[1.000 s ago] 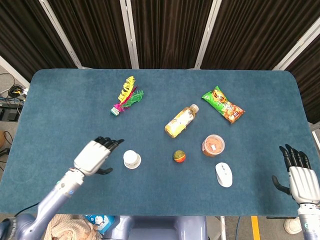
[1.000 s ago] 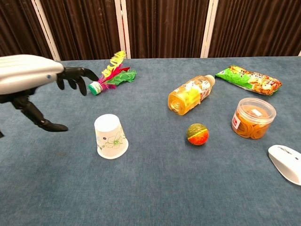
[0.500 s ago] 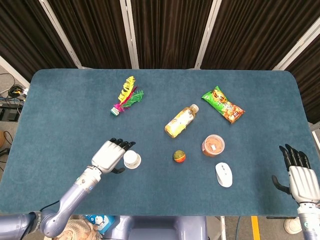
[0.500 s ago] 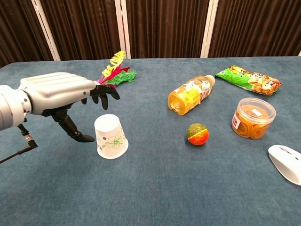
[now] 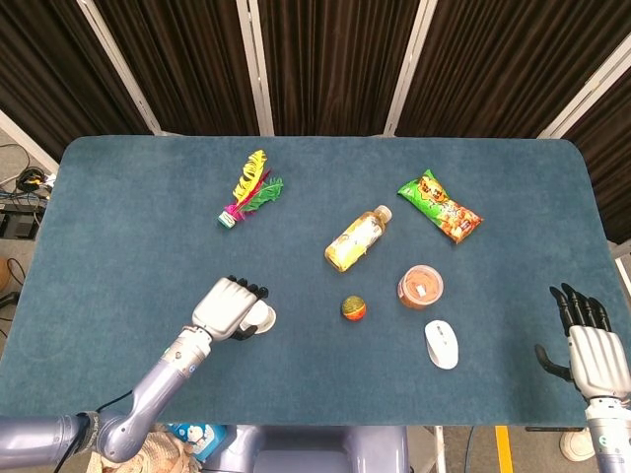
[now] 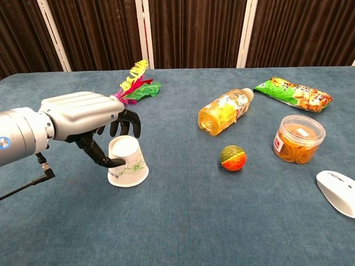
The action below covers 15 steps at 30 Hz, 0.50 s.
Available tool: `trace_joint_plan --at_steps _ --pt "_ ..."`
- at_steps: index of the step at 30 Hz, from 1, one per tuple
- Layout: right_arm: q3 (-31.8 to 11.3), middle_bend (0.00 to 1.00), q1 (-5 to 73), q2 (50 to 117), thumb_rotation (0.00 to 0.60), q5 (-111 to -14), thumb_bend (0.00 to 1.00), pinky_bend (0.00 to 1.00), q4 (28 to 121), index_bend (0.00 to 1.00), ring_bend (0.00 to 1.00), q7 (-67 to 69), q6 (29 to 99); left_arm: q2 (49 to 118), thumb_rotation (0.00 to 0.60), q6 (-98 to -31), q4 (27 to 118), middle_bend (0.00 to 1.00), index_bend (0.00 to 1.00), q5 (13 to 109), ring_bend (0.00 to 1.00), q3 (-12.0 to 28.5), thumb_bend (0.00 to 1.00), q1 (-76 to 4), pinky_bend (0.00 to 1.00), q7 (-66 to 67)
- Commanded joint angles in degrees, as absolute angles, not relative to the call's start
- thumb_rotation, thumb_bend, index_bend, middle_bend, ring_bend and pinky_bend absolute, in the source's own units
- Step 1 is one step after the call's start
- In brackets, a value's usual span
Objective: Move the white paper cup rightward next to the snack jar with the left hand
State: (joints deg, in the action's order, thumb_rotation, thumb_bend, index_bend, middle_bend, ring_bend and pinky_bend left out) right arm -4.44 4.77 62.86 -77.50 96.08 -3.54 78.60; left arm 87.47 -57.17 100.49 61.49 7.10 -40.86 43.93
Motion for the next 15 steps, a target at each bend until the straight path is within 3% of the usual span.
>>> trace_joint_plan --at_steps 1,7,15 --pt "-4.42 0.00 4.75 62.84 0.600 -77.47 0.35 0.03 96.13 0.00 0.00 -3.56 78.61 87.52 0.600 -57.50 100.43 0.45 0.32 61.50 0.38 7.08 0.30 -41.12 0.45 43.60" --pt "-4.40 0.00 4.72 62.78 0.600 -77.46 0.35 0.03 96.27 0.00 0.00 -3.56 78.68 87.57 0.600 -58.94 101.08 0.43 0.30 63.42 0.38 7.95 0.30 -41.85 0.45 41.72" --pt "-4.50 0.00 4.79 62.75 0.600 -77.16 0.35 0.03 96.33 0.00 0.00 -3.29 78.49 90.36 0.600 -59.98 101.51 0.43 0.30 63.78 0.38 12.34 0.30 -45.05 0.44 39.97"
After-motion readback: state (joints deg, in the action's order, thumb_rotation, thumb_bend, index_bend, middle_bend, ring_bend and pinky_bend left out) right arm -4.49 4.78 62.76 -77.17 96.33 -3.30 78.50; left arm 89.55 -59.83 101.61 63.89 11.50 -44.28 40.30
